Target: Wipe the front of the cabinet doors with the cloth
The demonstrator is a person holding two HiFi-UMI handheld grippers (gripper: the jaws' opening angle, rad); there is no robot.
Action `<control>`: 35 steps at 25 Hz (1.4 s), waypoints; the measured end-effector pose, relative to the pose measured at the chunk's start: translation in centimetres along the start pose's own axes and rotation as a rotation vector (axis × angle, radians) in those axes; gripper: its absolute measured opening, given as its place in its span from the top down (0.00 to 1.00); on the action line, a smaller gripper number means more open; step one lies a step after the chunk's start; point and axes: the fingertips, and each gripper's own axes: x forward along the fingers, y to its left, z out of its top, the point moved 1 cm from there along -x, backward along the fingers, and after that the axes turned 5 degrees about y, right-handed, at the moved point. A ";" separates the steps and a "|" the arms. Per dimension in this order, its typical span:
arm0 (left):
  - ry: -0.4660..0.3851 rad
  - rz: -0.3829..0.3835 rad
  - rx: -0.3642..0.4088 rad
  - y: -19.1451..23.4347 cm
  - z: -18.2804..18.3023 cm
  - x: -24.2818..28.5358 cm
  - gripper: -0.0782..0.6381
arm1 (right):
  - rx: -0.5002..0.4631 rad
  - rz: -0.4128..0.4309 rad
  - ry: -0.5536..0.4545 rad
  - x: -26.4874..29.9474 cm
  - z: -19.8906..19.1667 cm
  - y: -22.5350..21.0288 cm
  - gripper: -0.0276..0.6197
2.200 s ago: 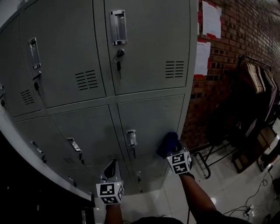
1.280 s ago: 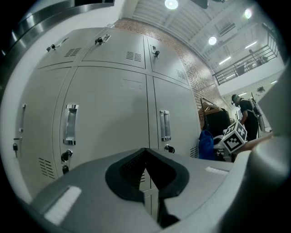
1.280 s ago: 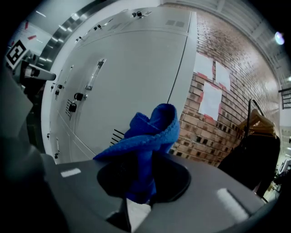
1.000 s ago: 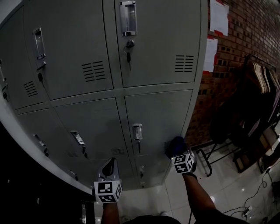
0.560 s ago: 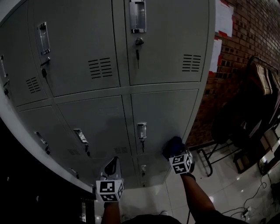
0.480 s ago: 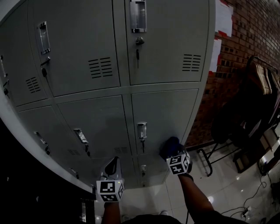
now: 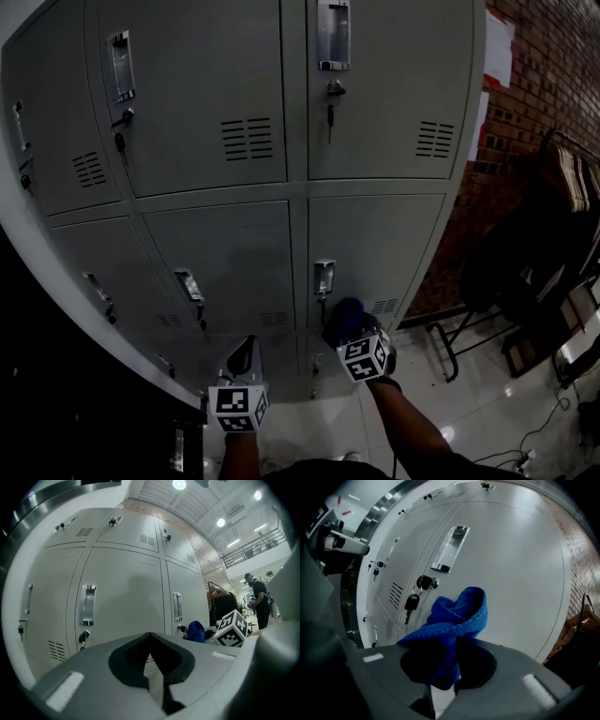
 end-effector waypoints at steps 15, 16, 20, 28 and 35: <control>-0.006 0.035 -0.016 2.1 -0.3 -1.7 0.87 | -0.046 0.080 -0.037 0.6 3.6 5.1 0.84; -0.007 0.033 -0.015 2.0 -0.3 -1.7 0.87 | -0.033 0.081 -0.038 0.5 3.5 5.0 0.84; -0.002 0.019 -0.009 1.3 -0.3 -1.6 0.87 | 0.084 0.087 -0.038 -2.0 3.0 3.9 0.84; -0.005 -0.011 -0.001 -0.5 0.1 -0.7 0.87 | 0.186 0.050 -0.227 -10.7 7.5 0.3 0.84; -0.019 -0.045 0.013 -2.3 1.0 -0.2 0.87 | 0.240 0.049 -0.288 -13.0 8.4 -0.6 0.84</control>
